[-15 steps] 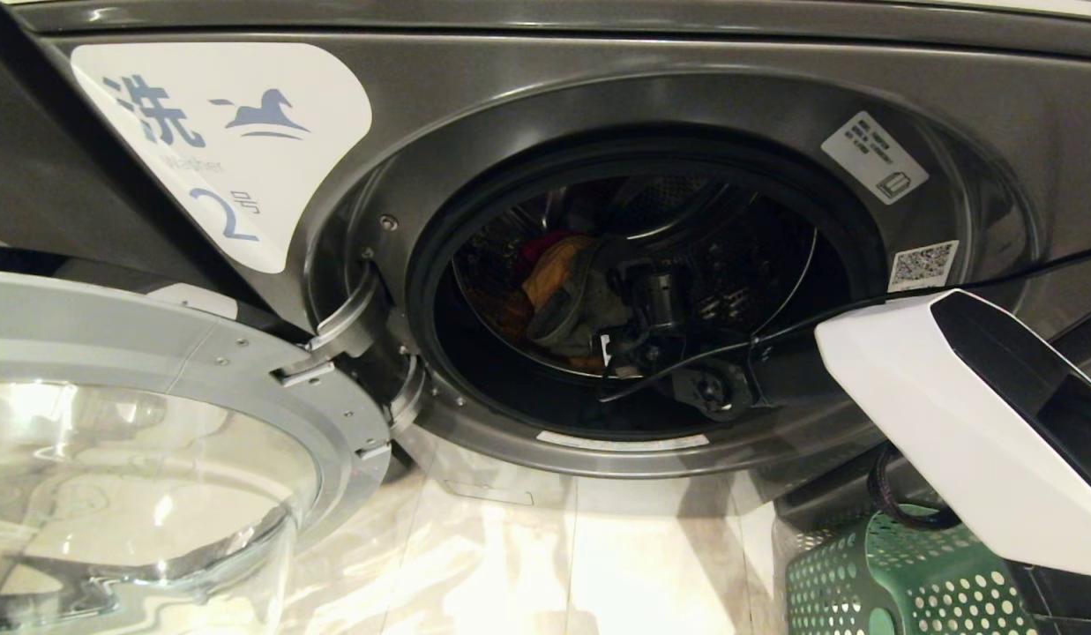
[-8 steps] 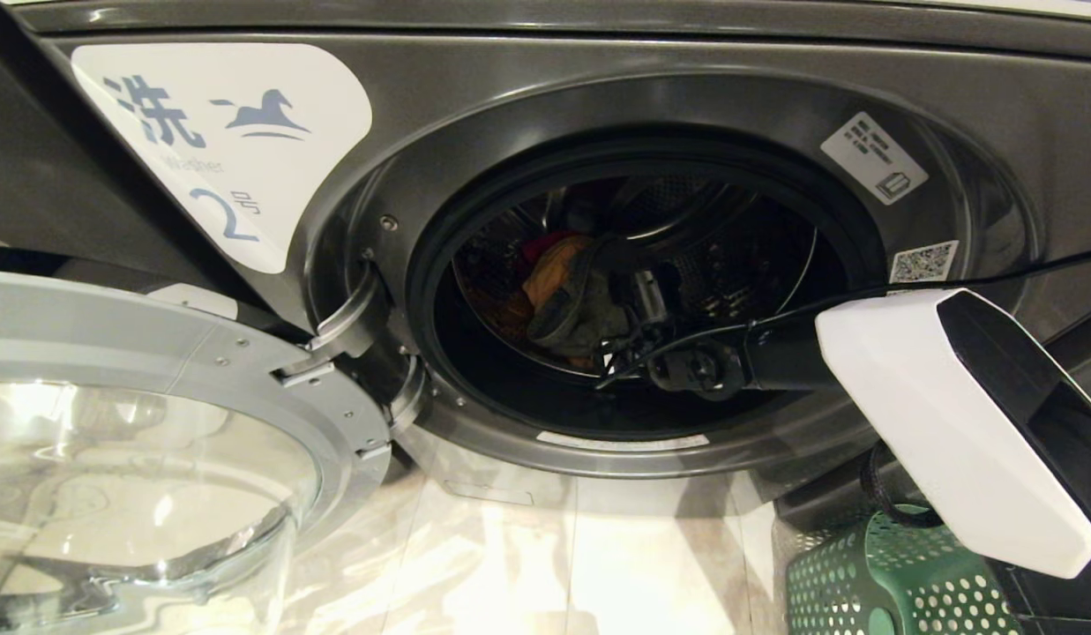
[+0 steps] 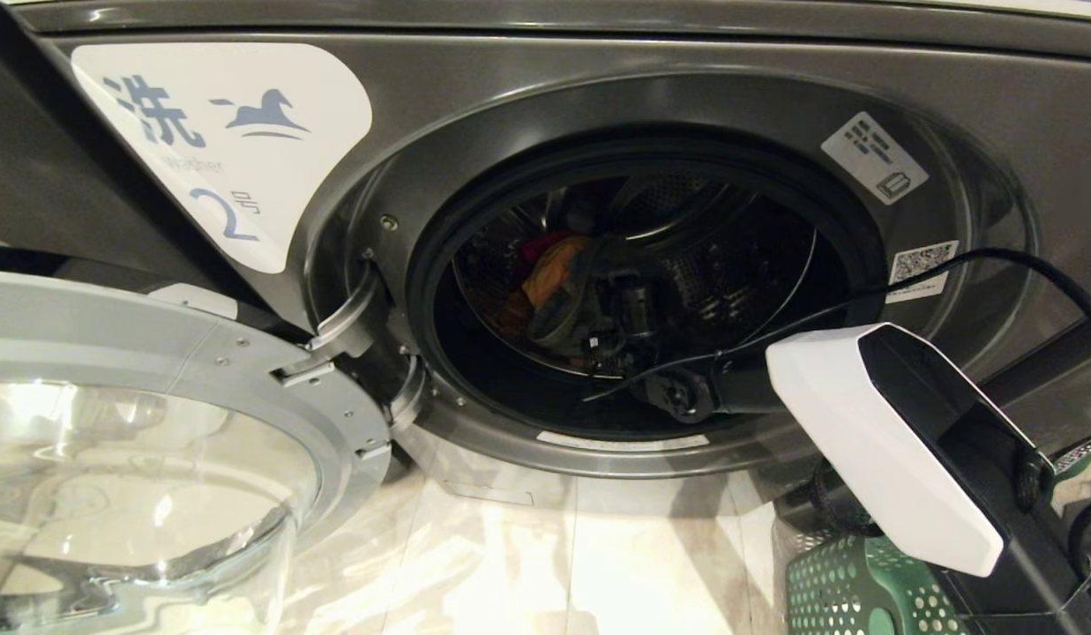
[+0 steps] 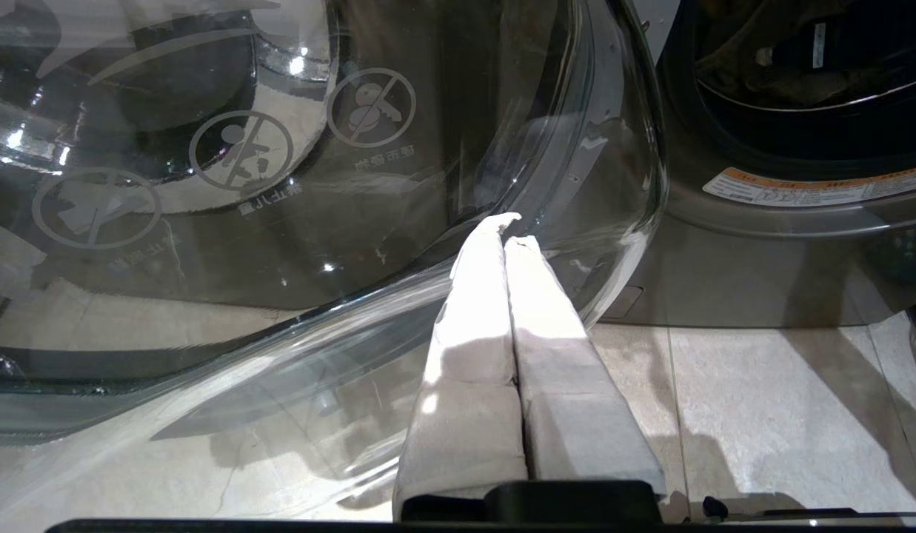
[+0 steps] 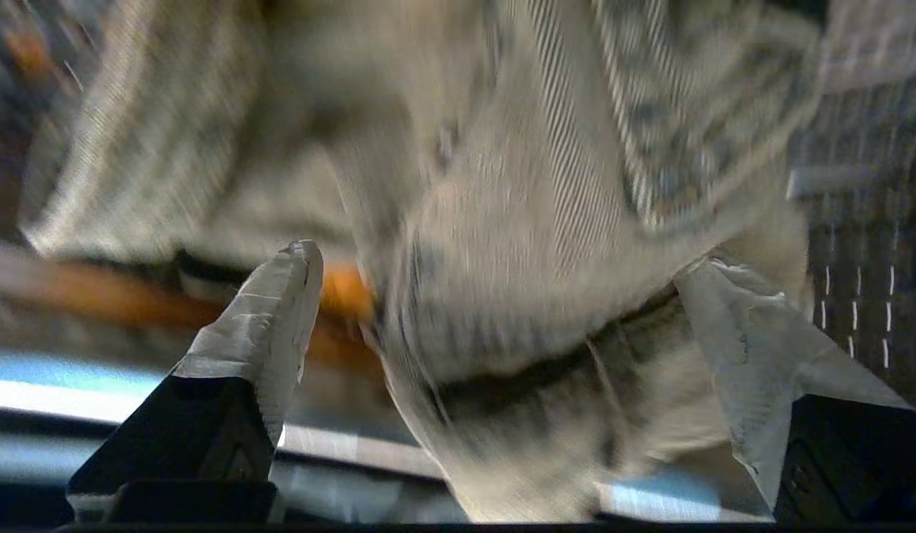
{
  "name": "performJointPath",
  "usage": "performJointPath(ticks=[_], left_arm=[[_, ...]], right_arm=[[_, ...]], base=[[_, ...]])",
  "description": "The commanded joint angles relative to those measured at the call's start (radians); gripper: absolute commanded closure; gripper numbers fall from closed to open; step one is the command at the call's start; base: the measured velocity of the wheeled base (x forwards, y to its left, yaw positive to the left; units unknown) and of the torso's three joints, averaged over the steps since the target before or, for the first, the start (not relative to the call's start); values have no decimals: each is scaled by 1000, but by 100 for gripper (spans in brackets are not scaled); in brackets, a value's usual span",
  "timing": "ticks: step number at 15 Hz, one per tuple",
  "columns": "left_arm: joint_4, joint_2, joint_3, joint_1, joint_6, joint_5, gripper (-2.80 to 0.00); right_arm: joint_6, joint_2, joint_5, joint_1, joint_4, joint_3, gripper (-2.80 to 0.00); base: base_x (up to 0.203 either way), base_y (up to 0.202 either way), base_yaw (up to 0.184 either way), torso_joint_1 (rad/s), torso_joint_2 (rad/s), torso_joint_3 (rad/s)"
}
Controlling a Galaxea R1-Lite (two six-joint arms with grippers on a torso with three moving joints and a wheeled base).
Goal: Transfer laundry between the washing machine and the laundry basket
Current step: Pick a cloth and place it into the basket
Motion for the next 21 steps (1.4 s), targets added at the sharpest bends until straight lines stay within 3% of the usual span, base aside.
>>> performJointPath(ticks=[1, 3, 6, 21], left_arm=[[-1, 2, 40, 0, 0, 0, 0], [-1, 2, 40, 0, 0, 0, 0], [-1, 2, 40, 0, 0, 0, 0], [-1, 2, 40, 0, 0, 0, 0]], right_arm=[[-46, 33, -3, 0, -109, -5, -280], [-101, 57, -2, -3, -182, -6, -280], [-108, 94, -1, -23, -181, -6, -280], [-58, 75, 6, -39, -186, -8, -280]], base=[[0, 0, 0, 0, 0, 0], [0, 0, 0, 0, 0, 0], [0, 0, 0, 0, 0, 0], [0, 0, 0, 0, 0, 0]])
